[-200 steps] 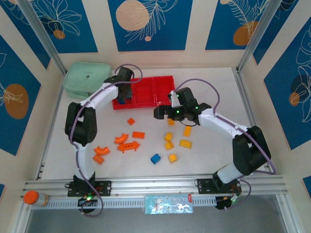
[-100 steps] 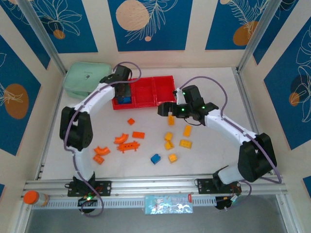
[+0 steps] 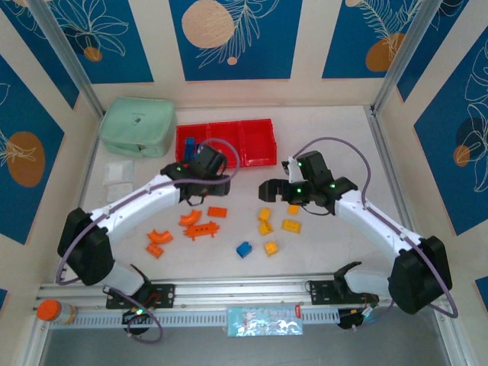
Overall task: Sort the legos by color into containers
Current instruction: Pick up the lego from the middle-left of the table.
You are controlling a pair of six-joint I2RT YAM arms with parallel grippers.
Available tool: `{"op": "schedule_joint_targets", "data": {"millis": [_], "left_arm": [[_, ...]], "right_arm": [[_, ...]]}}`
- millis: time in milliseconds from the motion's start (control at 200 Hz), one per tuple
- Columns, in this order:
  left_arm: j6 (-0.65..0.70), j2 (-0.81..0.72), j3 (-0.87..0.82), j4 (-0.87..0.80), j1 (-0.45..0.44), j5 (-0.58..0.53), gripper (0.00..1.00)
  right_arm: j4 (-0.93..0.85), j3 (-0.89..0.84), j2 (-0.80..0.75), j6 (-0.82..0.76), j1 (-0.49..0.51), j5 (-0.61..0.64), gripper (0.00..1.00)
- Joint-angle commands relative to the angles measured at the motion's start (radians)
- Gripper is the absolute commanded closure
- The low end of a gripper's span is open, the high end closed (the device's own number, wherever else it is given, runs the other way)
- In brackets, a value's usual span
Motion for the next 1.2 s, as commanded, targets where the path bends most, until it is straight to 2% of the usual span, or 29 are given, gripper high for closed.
{"op": "schedule_joint_targets", "data": {"millis": [0,120,310,435,725,865,1190], "left_arm": [[-0.161,-0.064,-0.107,0.015,-0.08,0.016,0.38],[-0.263,-0.073,-0.167,0.013,-0.175,0.034,0.35],[-0.373,-0.021,-0.165,-0.024,-0.329,0.069,0.28],[-0.41,0.03,-0.161,-0.037,-0.393,0.093,0.22],[-0.307,0.109,-0.179,0.061,-0.417,0.186,0.18],[-0.27,0.17,-0.149,0.061,-0.417,0.183,0.18],[-0.229,0.228,-0.147,0.1,-0.435,0.198,0.32]], "right_arm": [[-0.04,-0.08,-0.066,0.038,0.006,-0.054,0.01],[-0.051,-0.15,-0.122,0.062,0.011,-0.054,0.01],[-0.049,-0.249,-0.193,0.11,0.021,-0.08,0.01],[-0.064,-0.289,-0.236,0.125,0.021,-0.059,0.01],[-0.066,-0.32,-0.283,0.132,0.017,-0.038,0.01],[-0.063,-0.317,-0.278,0.127,0.009,-0.039,0.01],[-0.055,-0.31,-0.25,0.118,-0.005,-0.042,0.01]]}}
